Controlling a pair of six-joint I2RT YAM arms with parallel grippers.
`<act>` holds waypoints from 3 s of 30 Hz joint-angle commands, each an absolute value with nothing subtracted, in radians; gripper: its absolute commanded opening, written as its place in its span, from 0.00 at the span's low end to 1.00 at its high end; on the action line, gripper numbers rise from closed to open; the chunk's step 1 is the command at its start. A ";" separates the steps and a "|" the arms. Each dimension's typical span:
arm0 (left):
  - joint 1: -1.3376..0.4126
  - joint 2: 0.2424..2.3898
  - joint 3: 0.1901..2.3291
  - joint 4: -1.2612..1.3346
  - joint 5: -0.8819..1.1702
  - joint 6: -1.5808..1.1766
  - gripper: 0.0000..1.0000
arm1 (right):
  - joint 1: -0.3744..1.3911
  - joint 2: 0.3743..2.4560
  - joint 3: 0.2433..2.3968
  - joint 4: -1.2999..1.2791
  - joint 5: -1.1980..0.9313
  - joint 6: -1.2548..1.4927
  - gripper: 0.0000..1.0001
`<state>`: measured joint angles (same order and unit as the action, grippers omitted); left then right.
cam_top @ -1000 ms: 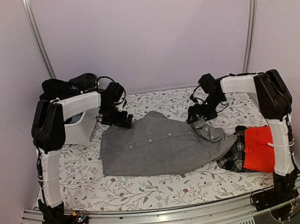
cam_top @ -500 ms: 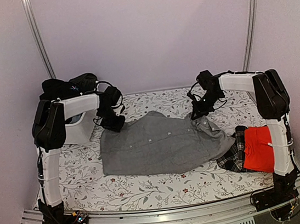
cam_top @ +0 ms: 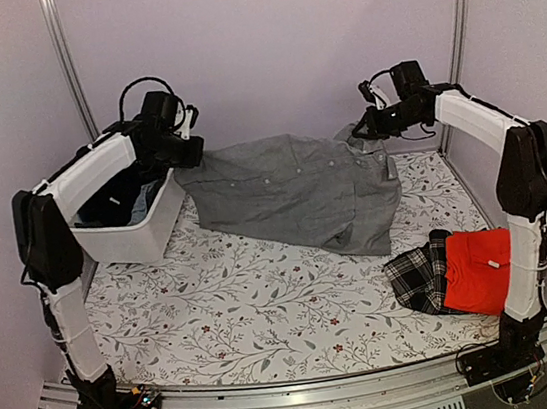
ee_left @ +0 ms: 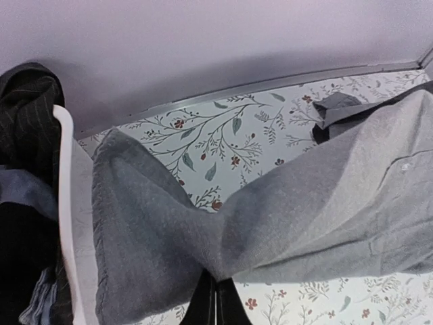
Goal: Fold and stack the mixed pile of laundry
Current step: Flatten out the crumpled shirt at the center of the board.
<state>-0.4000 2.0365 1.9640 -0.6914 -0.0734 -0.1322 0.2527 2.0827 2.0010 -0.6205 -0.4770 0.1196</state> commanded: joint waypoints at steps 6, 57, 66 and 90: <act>-0.529 1.403 1.191 -0.527 0.142 -0.039 0.13 | 0.497 1.489 1.162 -0.472 -0.557 0.160 0.14; -0.395 1.611 1.087 -0.728 0.131 -0.196 0.84 | 0.287 1.803 1.525 -0.714 -0.666 0.158 0.00; -0.391 1.648 1.140 -0.682 0.127 -0.014 0.70 | 0.288 1.754 1.417 -0.725 -0.700 0.140 0.00; -0.383 1.893 1.241 -0.740 0.194 0.108 0.47 | 0.298 1.714 1.208 -0.658 -0.743 0.191 0.00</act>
<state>-0.3714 1.9003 1.2747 -0.7414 0.2150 0.1047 0.2878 1.7489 1.2572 -0.6842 -0.7147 0.1684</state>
